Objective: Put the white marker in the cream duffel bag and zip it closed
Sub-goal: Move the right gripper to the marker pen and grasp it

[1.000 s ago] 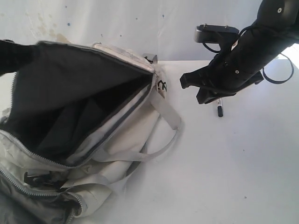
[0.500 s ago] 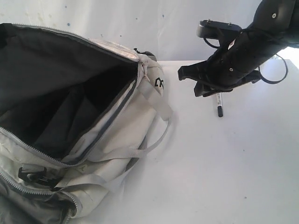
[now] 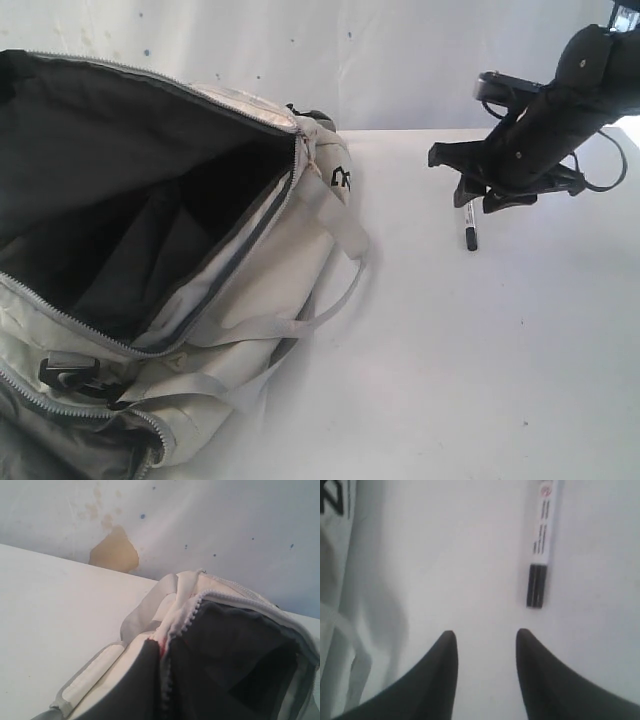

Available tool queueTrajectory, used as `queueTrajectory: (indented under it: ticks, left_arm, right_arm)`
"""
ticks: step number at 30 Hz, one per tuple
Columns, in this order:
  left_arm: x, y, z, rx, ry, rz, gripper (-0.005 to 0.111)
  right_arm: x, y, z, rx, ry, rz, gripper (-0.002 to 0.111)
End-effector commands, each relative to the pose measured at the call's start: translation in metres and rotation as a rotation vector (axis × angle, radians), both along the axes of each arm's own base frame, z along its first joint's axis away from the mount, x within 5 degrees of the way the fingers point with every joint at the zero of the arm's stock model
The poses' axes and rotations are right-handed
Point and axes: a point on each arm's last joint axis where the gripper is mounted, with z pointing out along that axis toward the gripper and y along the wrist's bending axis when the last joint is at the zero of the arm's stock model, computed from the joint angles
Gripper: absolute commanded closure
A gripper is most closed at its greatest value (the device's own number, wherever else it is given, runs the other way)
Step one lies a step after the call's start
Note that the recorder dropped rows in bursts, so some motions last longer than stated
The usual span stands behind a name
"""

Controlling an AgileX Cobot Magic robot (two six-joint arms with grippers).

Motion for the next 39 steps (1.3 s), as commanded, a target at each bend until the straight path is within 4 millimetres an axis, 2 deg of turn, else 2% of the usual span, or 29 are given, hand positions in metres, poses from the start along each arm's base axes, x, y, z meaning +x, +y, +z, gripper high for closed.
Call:
queueTrajectory:
  ticks: [1, 6, 16, 23, 29, 32, 38, 39]
  left_arm:
    - [0.000, 0.003, 0.004, -0.012, -0.016, 0.026, 0.107]
    - [0.000, 0.003, 0.004, -0.013, -0.015, 0.022, 0.107]
    - [-0.001, 0.001, 0.004, -0.018, -0.009, 0.006, 0.107]
    - [-0.001, 0.001, 0.004, -0.016, -0.009, 0.006, 0.107]
    - [-0.001, 0.001, 0.004, -0.016, -0.009, 0.006, 0.107]
    - [-0.001, 0.001, 0.004, -0.015, -0.009, 0.005, 0.107]
    - [-0.001, 0.001, 0.004, -0.015, -0.009, 0.005, 0.107]
    - [-0.001, 0.001, 0.004, -0.015, -0.009, 0.005, 0.107]
  right_arm:
    - [0.028, -0.010, -0.014, -0.085, -0.192, 0.008, 0.072]
    - [0.042, -0.012, -0.034, -0.156, -0.236, 0.050, 0.072]
    - [0.077, -0.008, -0.068, -0.176, -0.004, 0.053, 0.072]
    - [0.082, -0.010, -0.082, -0.224, 0.037, 0.064, 0.072]
    - [0.082, -0.011, -0.085, -0.230, 0.045, 0.056, 0.072]
    - [0.081, -0.011, -0.085, -0.232, 0.057, 0.057, 0.078]
    - [0.077, -0.012, -0.085, -0.235, 0.110, 0.060, 0.108]
    - [0.076, -0.012, -0.084, -0.236, 0.113, 0.062, 0.108]
